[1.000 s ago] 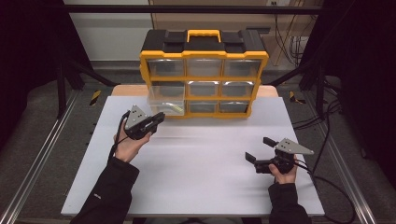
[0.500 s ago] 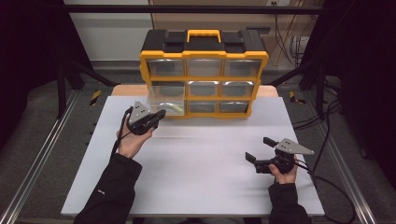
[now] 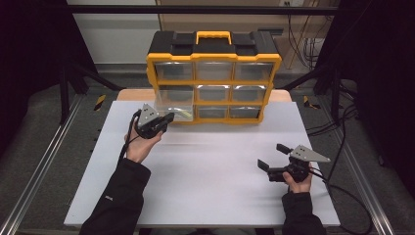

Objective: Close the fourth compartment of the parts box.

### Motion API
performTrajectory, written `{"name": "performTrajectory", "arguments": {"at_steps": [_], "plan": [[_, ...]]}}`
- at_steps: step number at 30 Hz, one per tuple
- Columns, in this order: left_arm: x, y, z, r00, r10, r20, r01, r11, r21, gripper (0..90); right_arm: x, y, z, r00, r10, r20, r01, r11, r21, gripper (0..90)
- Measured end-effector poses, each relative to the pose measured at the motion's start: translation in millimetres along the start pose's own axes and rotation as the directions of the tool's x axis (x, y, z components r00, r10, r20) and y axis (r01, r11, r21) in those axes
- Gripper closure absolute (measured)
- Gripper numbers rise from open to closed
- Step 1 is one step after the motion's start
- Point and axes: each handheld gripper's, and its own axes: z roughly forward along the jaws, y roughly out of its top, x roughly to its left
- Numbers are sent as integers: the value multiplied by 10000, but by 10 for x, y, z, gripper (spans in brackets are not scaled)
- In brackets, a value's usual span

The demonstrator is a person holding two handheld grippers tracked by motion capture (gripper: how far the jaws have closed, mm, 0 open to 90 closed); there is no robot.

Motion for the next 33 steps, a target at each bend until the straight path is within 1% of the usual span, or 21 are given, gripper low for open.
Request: {"name": "performTrajectory", "arguments": {"at_steps": [2, 7, 13, 18, 24, 33], "plan": [[3, 9, 12, 10000, -31, 70, 31, 10000, 23, 895, 0, -1, -1, 10000, -2, 6, 2, 10000, 0, 4], [7, 30, 32, 10000, 60, 3, -60, 10000, 55, 895, 2, -4, 2, 10000, 11, -12, -11, 10000, 28, 4], [29, 62, 72, 10000, 66, -44, -65, 9999, 125, 895, 0, -8, 5, 10000, -11, -26, 11, 10000, 87, 4], [51, 77, 100, 10000, -12, -54, 13, 9999, 119, 895, -5, -12, 4, 10000, -25, -1, 25, 9999, 98, 3], [75, 104, 130, 9999, 106, -91, -104, 9997, 240, 895, -6, -15, 4, 10000, -37, 33, 37, 9999, 137, 4], [101, 133, 175, 9998, 136, -155, -131, 9995, 294, 895, -10, -19, 6, 10000, -57, 71, 55, 9998, 164, 4]]}}
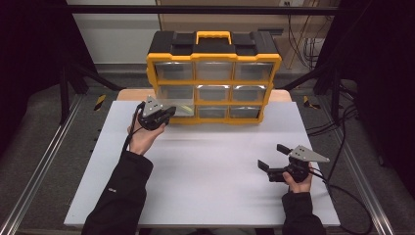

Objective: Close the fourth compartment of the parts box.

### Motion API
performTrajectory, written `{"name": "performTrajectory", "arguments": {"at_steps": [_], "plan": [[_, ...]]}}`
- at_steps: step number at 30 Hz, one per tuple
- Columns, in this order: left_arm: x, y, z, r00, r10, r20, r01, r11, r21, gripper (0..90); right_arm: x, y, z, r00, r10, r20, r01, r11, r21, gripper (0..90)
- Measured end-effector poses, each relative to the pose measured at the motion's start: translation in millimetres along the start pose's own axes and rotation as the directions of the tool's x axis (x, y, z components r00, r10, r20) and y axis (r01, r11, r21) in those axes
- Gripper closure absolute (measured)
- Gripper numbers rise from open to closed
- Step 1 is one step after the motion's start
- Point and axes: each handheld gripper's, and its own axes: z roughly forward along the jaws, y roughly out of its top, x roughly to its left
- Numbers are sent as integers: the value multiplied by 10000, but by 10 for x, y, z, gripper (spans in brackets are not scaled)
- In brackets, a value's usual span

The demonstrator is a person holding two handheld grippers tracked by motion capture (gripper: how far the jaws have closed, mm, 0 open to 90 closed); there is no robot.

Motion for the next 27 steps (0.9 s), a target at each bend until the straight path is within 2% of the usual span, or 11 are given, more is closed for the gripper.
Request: {"name": "performTrajectory", "arguments": {"at_steps": [27], "plan": [[74, 80, 134, 9993, 254, -258, -245, 9992, 326, 896, -2, -4, 8, 10000, 3, -14, -3, 10000, 39, 4]]}}
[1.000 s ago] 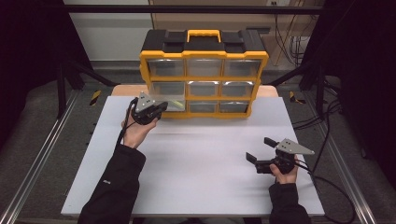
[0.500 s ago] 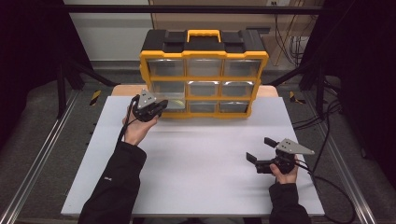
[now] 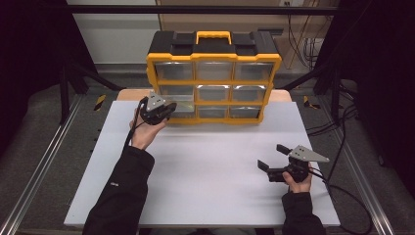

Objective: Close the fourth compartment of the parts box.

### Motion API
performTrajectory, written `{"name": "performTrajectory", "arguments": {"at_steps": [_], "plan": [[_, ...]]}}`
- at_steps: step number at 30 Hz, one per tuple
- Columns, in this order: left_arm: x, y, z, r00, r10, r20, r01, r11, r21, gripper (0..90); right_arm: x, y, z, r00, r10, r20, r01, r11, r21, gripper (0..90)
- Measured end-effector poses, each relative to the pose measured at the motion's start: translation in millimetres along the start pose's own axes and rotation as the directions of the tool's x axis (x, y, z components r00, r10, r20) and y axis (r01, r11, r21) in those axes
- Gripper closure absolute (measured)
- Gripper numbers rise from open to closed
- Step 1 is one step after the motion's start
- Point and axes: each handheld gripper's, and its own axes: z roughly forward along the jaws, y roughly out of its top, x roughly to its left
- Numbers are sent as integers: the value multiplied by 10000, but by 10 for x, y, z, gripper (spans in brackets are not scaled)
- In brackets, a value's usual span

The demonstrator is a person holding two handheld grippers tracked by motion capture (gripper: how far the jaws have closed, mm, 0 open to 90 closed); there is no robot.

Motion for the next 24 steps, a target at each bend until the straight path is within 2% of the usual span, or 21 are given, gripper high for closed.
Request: {"name": "performTrajectory", "arguments": {"at_steps": [17, 21, 24], "plan": [[42, 62, 87, 9998, 137, -142, -136, 9999, 46, 895, -3, -1, -5, 10000, 47, -17, -47, 10000, -2, 4], [55, 60, 104, 9999, -34, -169, 35, 10000, 44, 895, -4, -2, 0, 10000, 20, -26, -20, 10000, -6, 4], [66, 65, 119, 9998, -7, -214, 9, 10000, 76, 896, -5, -1, -2, 10000, 23, -30, -23, 10000, -25, 4]]}}
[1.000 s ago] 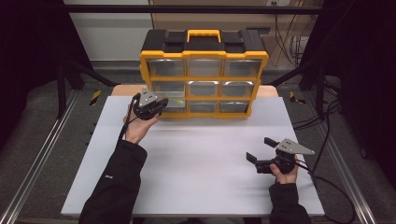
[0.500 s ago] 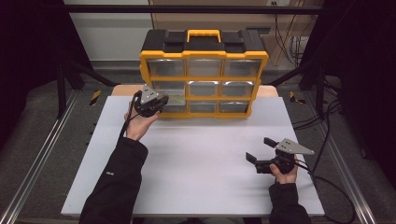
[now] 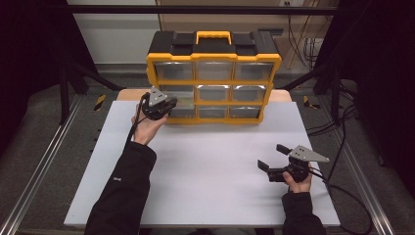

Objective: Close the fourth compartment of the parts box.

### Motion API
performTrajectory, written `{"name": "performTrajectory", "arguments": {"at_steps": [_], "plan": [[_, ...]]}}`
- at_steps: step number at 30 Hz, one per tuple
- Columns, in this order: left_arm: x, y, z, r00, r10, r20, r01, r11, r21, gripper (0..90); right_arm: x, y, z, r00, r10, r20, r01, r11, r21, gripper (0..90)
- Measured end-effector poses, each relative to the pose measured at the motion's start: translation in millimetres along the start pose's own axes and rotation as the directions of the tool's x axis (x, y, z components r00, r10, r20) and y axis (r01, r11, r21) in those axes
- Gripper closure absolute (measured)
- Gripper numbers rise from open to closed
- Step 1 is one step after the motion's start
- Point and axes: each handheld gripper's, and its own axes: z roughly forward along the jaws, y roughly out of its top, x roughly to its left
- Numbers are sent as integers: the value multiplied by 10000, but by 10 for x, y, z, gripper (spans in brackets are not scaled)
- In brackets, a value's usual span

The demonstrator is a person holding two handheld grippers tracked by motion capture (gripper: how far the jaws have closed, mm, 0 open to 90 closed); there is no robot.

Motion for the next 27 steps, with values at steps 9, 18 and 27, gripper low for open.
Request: {"name": "performTrajectory", "arguments": {"at_steps": [9, 18, 27], "plan": [[37, 27, 43, 10000, -21, -90, 21, 10000, 41, 895, -1, -3, 8, 10000, -21, -1, 21, 10000, 39, 4], [61, 49, 81, 9996, 181, -214, -179, 9998, 85, 896, 1, -2, 8, 10000, -9, -11, 9, 10000, 36, 4], [84, 40, 120, 9995, 159, -273, -156, 9998, 101, 895, 3, -3, 9, 10000, -4, -17, 4, 10000, 60, 4]]}}
